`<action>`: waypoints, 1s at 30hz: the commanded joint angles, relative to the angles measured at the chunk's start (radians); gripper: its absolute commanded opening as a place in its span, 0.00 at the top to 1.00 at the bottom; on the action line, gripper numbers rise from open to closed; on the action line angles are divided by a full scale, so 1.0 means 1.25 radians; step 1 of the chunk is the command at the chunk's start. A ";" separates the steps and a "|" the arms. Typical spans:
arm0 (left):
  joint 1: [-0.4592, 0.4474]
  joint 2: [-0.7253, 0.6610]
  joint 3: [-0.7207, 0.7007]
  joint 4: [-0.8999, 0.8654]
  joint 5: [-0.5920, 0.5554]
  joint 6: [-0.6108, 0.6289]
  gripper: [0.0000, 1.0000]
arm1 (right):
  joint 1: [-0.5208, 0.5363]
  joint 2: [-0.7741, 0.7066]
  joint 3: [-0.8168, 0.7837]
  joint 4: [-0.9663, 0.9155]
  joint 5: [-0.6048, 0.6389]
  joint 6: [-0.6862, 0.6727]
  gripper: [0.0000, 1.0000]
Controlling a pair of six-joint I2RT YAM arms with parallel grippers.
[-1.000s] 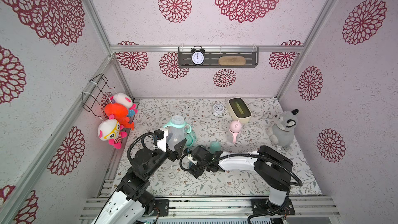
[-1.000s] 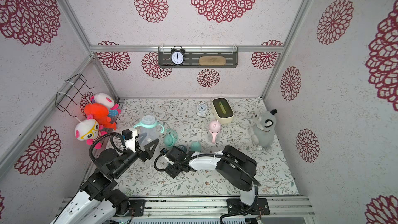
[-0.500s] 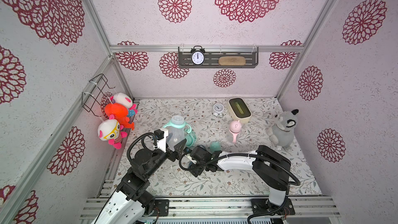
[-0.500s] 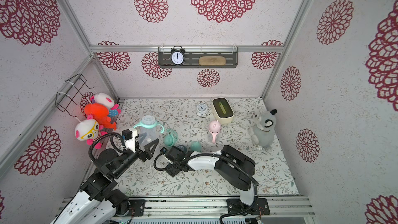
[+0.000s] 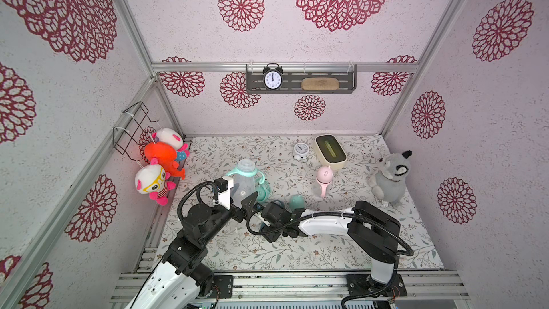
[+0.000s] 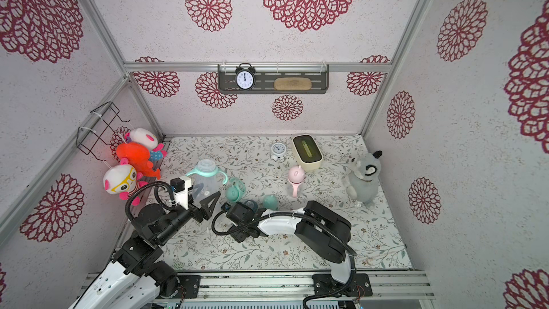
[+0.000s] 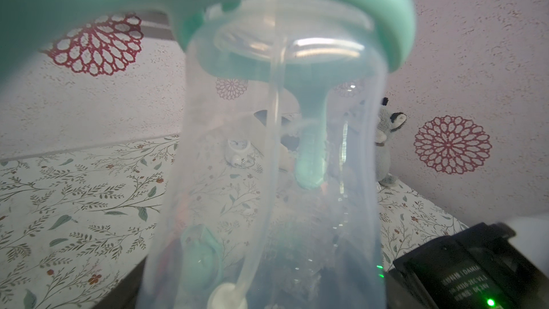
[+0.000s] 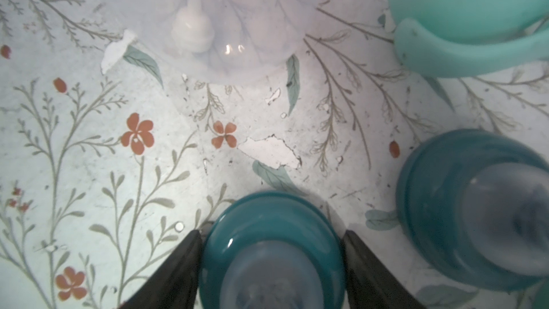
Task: Assemble the baby bottles
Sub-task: Pick up the nipple from the center of the board.
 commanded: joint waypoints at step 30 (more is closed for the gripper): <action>-0.002 0.211 -0.103 0.387 0.280 0.011 1.00 | -0.258 -0.501 -0.126 -0.257 -0.145 0.058 0.48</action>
